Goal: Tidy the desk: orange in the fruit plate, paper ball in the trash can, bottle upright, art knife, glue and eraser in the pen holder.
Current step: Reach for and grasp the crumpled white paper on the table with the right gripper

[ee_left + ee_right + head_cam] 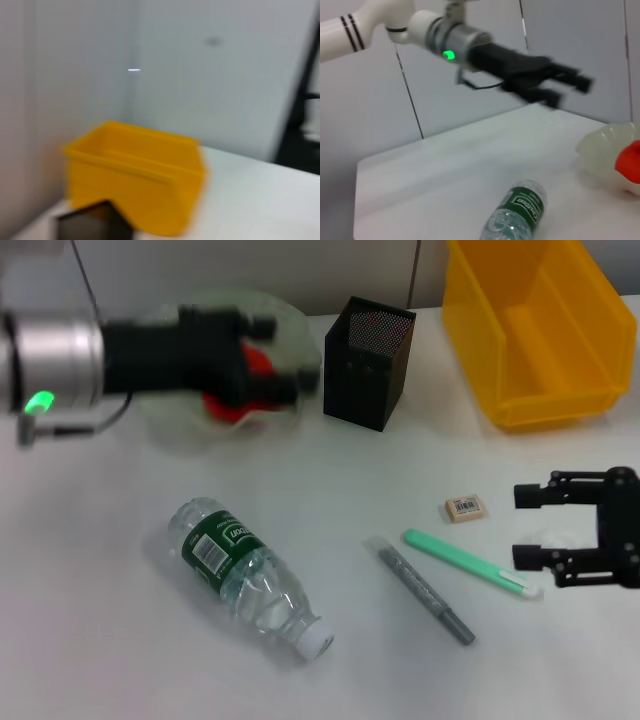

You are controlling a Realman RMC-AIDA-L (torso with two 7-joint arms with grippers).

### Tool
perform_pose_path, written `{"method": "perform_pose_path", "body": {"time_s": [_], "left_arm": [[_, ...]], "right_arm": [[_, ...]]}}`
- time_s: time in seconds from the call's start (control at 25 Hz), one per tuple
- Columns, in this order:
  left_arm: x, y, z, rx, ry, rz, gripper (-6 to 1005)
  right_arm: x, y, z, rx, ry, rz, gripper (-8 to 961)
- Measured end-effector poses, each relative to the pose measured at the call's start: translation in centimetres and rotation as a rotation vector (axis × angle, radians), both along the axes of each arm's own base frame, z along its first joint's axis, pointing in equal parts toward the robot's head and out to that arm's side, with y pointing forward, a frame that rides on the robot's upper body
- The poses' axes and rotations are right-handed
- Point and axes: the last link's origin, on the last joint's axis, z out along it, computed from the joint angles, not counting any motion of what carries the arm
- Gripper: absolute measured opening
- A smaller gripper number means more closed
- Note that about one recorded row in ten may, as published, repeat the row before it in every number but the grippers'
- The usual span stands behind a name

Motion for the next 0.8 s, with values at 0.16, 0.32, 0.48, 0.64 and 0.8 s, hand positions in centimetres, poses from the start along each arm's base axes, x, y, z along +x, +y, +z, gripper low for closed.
{"method": "perform_pose_path", "body": {"time_s": [0.16,0.32,0.48,0.64,0.8], "left_arm": [[-1.2,-2.4,0.3,-0.121,-0.036,-0.033,837],[-2.3,-3.9,0.5,-0.189,-0.058,-0.052,839],[-5.5,-7.3,1.2,-0.269,-0.123,-0.099,839],[-6.1,-8.0,1.4,-0.276,-0.142,-0.113,838],[-6.1,-8.0,1.4,-0.276,-0.142,-0.113,837]], "right_arm": [[-1.1,0.5,1.9,0.004,-0.07,-0.035,723],[-1.8,0.9,3.1,0.016,-0.121,-0.062,723],[-2.7,1.2,4.2,0.025,-0.196,-0.089,723],[-3.6,1.6,4.7,0.004,-0.288,-0.12,724],[-4.3,1.7,4.6,-0.02,-0.324,-0.121,715]]}}
